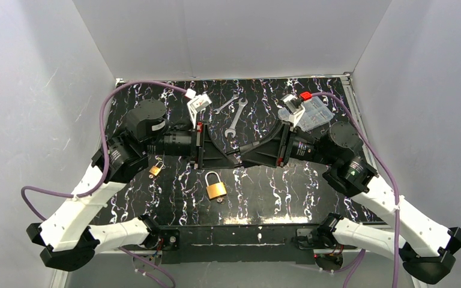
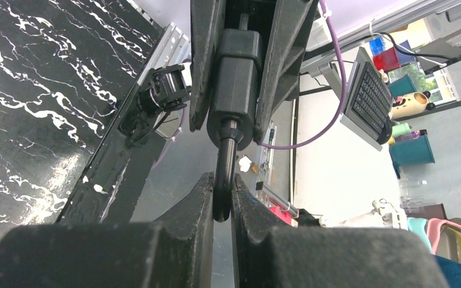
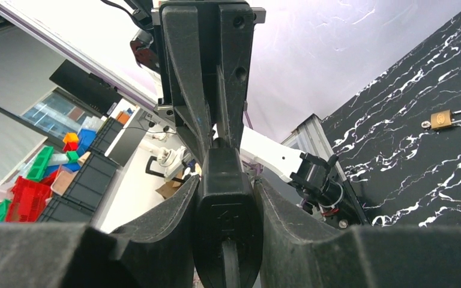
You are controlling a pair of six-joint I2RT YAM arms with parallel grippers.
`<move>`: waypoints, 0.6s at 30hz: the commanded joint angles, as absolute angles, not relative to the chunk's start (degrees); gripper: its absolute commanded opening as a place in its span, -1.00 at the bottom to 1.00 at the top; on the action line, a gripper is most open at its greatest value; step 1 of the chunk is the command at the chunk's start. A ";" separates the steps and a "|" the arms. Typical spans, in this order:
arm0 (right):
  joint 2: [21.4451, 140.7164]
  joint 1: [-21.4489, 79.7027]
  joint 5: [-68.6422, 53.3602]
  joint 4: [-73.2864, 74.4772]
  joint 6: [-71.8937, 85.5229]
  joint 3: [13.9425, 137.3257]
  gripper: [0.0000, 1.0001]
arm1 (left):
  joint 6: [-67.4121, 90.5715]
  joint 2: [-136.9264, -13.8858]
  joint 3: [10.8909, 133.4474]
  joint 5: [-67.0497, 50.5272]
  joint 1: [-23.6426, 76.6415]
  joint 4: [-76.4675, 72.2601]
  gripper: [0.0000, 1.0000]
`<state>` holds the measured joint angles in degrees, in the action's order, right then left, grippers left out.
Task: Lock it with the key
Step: Lock the lock.
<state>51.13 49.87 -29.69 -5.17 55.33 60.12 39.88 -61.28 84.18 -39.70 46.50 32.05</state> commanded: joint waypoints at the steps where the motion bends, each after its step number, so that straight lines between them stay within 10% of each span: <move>1: 56.33 54.60 -28.97 -9.49 55.18 60.09 -0.97 | 39.66 -69.16 86.27 -33.51 48.63 23.94 -1.00; 18: 52.45 55.81 -27.16 2.02 46.71 55.81 -0.97 | 36.83 -76.60 97.80 -34.72 41.97 31.27 -1.00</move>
